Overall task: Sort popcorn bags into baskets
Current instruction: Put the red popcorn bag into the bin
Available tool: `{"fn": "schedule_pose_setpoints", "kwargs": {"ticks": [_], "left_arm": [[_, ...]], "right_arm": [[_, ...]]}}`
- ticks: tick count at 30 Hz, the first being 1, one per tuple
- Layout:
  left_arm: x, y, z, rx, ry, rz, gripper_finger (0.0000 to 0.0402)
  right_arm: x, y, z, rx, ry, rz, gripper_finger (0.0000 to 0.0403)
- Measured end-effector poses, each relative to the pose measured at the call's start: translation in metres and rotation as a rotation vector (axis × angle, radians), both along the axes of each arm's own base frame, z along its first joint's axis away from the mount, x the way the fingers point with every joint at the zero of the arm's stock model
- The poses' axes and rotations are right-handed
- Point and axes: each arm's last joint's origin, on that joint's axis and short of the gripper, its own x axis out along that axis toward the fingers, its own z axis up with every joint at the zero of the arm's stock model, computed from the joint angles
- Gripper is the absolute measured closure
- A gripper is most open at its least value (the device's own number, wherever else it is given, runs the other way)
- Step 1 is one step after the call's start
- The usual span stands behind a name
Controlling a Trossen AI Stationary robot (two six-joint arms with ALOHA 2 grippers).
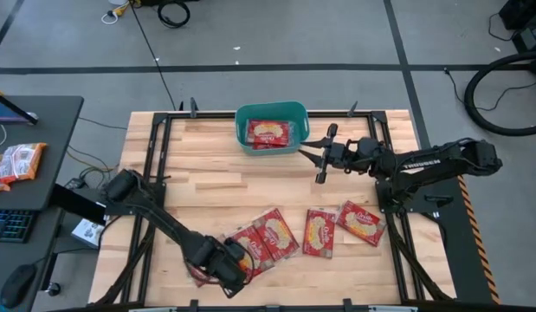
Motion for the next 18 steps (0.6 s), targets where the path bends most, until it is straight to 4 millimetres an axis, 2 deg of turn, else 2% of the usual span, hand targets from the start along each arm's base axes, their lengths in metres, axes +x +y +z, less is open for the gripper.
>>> {"fn": "schedule_pose_setpoints", "kwargs": {"ticks": [6,11,18], "left_arm": [[0.002,-0.006,-0.014,0.000,0.160,0.053,0.0230],[0.002,-0.008,-0.033,-0.014,0.232,-0.011,0.0230],[-0.016,0.009,-0.064,0.094,0.379,-0.097,0.0230]], "right_arm": [[0.000,-0.003,0.000,0.001,0.000,0.025,0.0298],[0.000,-0.002,0.000,0.004,0.002,0.032,0.0298],[0.000,-0.002,-0.001,0.034,0.004,0.038,0.0298]]}}
